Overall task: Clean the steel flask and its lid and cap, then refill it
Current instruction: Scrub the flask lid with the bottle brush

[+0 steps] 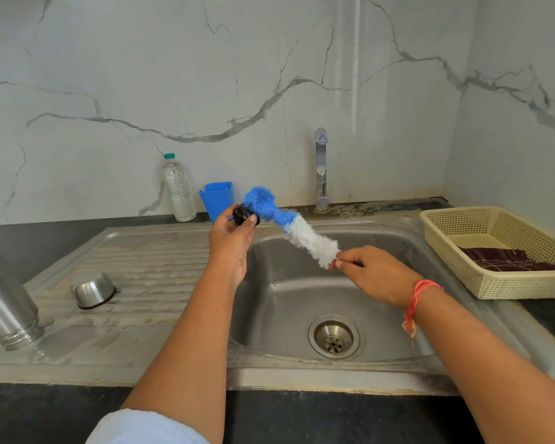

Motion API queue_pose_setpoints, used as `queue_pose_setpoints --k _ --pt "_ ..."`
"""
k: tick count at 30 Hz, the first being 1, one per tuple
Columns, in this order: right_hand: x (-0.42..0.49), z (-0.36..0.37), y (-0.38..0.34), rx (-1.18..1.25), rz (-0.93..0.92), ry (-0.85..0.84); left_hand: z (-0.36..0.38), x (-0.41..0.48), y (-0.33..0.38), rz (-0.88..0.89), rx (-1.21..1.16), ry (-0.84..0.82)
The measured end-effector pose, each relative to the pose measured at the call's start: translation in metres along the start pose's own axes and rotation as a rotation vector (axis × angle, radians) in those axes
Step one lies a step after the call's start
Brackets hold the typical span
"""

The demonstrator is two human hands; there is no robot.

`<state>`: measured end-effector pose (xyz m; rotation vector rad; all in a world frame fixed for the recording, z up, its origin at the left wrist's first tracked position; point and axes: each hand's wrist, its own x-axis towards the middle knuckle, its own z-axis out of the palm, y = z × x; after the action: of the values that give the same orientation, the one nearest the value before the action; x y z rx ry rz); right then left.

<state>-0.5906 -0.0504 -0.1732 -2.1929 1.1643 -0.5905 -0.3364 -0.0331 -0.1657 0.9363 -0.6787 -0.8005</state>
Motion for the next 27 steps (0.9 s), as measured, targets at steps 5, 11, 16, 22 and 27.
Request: queue_pose_setpoints --k 5,11,16,22,27 --pt "0.003 -0.001 -0.003 0.02 0.016 0.018 0.005 -0.002 -0.004 0.005 0.136 -0.078" --pt "-0.001 -0.001 -0.003 0.069 0.003 -0.003 0.002 0.003 -0.004 0.086 0.21 -0.049" --pt "-0.003 -0.004 -0.003 0.07 -0.001 -0.045 -0.001 0.006 -0.007 0.133 0.383 -0.056" --pt "-0.003 -0.003 -0.006 0.073 -0.018 -0.072 0.003 0.001 -0.004 0.17 0.392 0.007" --pt "-0.005 -0.008 -0.002 0.089 0.0 -0.067 0.001 0.003 -0.005 0.145 0.376 -0.012"
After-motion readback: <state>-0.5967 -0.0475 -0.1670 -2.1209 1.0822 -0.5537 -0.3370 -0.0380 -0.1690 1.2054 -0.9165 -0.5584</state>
